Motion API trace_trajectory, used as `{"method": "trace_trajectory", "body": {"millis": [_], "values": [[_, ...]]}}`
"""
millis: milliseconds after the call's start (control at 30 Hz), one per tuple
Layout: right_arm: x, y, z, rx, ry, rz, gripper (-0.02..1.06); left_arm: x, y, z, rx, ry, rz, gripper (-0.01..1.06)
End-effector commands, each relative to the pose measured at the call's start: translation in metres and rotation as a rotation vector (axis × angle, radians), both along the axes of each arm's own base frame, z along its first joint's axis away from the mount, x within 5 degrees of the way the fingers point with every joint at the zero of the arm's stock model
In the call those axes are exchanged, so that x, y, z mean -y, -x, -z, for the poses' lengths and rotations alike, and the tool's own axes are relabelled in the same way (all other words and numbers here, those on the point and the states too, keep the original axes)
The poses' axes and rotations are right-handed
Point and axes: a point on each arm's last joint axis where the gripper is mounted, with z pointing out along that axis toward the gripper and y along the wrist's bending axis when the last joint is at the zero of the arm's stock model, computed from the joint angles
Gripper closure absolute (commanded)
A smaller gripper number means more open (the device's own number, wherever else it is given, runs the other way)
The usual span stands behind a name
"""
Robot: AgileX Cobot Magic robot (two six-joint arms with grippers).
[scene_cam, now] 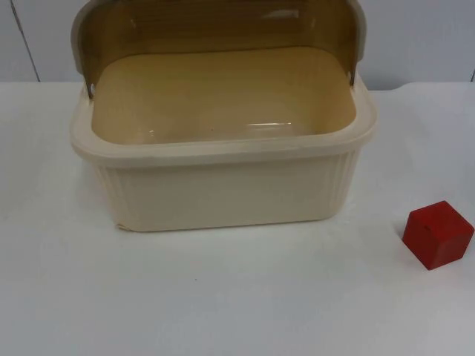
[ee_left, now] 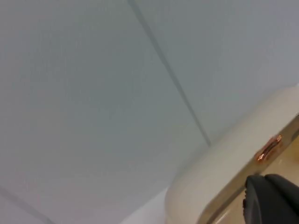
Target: Open the box lid with the left hand, place the block into the box with the right hand, then close the box lid with the left hand.
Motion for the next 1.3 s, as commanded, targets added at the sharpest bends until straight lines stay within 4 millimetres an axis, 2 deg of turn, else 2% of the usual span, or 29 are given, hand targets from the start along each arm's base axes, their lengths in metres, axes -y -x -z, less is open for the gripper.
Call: {"method": "trace_trajectory", "body": {"millis": [0,67,200,233,367,567,700,733,900,1133,1267], "values": [[0.001,-0.001,-0.004,0.026,-0.005,0.008,-0.01,-0.015,0.01,-0.003,-0.044,0.045,-0.065,1.05],[0.001,-0.001,-0.004,0.026,-0.005,0.008,-0.01,-0.022,0.013,-0.004,-0.067,0.059,-0.103,1.05],[0.001,-0.001,-0.004,0.026,-0.005,0.008,-0.01,-0.049,0.032,0.0,-0.088,0.127,-0.244,1.05],[0.001,-0.001,-0.004,0.026,-0.005,0.008,-0.01,-0.049,0.032,0.0,-0.088,0.127,-0.244,1.05],[0.001,-0.001,-0.004,0.026,-0.005,0.008,-0.01,-0.068,0.059,0.022,-0.086,0.197,-0.362,1.05],[0.001,-0.001,-0.004,0.026,-0.005,0.008,-0.01,-0.072,0.081,0.044,-0.118,0.268,-0.407,1.05],[0.001,-0.001,-0.004,0.026,-0.005,0.008,-0.01,-0.068,0.097,0.069,-0.195,0.319,-0.391,1.05],[0.001,-0.001,-0.004,0.026,-0.005,0.008,-0.01,-0.068,0.097,0.069,-0.195,0.319,-0.391,1.05],[0.001,-0.001,-0.004,0.026,-0.005,0.008,-0.01,-0.067,0.115,0.093,-0.28,0.313,-0.39,1.05],[0.001,-0.001,-0.004,0.026,-0.005,0.008,-0.01,-0.065,0.138,0.097,-0.298,0.32,-0.374,1.05],[0.001,-0.001,-0.004,0.026,-0.005,0.008,-0.01,-0.065,0.158,0.097,-0.281,0.317,-0.364,1.05]]}}
